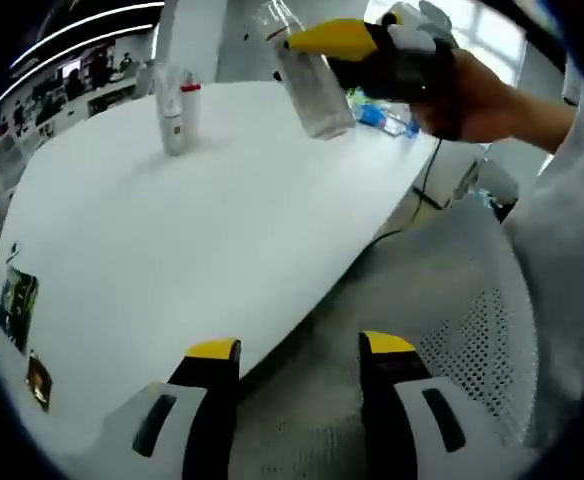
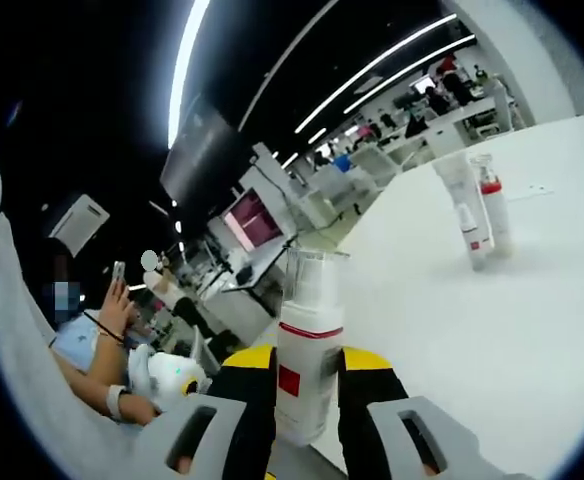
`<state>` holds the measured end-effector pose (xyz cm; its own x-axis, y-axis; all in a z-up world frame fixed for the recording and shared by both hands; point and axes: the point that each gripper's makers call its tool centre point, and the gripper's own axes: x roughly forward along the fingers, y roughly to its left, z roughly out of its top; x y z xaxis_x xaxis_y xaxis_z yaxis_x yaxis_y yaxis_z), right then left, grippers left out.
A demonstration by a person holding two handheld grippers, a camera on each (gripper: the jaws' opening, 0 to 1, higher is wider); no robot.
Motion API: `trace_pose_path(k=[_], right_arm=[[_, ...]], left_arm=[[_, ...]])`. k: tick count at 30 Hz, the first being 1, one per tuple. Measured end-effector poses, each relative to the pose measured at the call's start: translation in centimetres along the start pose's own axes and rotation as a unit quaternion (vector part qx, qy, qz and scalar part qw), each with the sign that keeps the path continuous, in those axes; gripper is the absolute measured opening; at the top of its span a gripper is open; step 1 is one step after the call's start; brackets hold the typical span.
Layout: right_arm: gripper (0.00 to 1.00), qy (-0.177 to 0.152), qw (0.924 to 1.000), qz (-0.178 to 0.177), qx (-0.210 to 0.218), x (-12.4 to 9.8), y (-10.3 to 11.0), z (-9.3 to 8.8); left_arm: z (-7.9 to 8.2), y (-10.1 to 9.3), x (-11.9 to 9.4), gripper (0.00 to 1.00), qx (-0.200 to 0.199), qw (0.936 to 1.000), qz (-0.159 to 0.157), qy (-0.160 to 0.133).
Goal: Arrange the skincare products in the storage area until every visible bottle or jar stands upright without overlapping.
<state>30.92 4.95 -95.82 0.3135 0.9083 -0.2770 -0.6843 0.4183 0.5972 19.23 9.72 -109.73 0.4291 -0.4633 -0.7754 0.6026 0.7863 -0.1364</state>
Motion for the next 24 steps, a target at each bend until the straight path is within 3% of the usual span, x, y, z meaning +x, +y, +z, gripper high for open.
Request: trace_pose_path(k=[2, 4, 7, 9, 14, 17, 24], right_arm=[[0.17, 0.0, 1.0, -0.006, -0.003, -0.1, -0.4, 0.0], [0.17, -0.001, 1.0, -0.009, -0.002, -0.1, -0.8, 0.2], [0.17, -0.005, 0.9999, -0.015, -0.001, -0.3, -1.6, 0.6], [0.17, -0.008, 0.9998, -0.02, -0.004, -0.3, -2.1, 0.9], [0.17, -0.019, 0.999, -0.029, -0.027, -0.2, -3.7, 1.5], [0.17, -0.044, 0.997, -0.025, -0.058, 0.0, -4.5, 2.2], [0.17, -0.042, 0.9919, -0.056, -0.105, 0.8, -8.4, 1.9]], left_arm=[[-0.1, -0.1, 0.6, 0.58, 0.03, 0.9995, 0.012, 0.001], [0.1, -0.1, 0.7, 0.51, 0.028, 0.9995, 0.014, -0.011], [-0.8, 0.7, 1.1, 0.47, 0.041, 0.9985, 0.034, 0.009], [-0.7, 0.9, 1.1, 0.46, 0.037, 0.9987, 0.036, 0.005], [-1.4, 1.6, 1.3, 0.44, 0.03, 0.9981, 0.05, 0.022], [-1.6, 1.9, 1.3, 0.41, 0.028, 0.9976, 0.058, 0.028], [-2.1, 2.0, 1.4, 0.36, 0.031, 0.9969, 0.06, 0.039]])
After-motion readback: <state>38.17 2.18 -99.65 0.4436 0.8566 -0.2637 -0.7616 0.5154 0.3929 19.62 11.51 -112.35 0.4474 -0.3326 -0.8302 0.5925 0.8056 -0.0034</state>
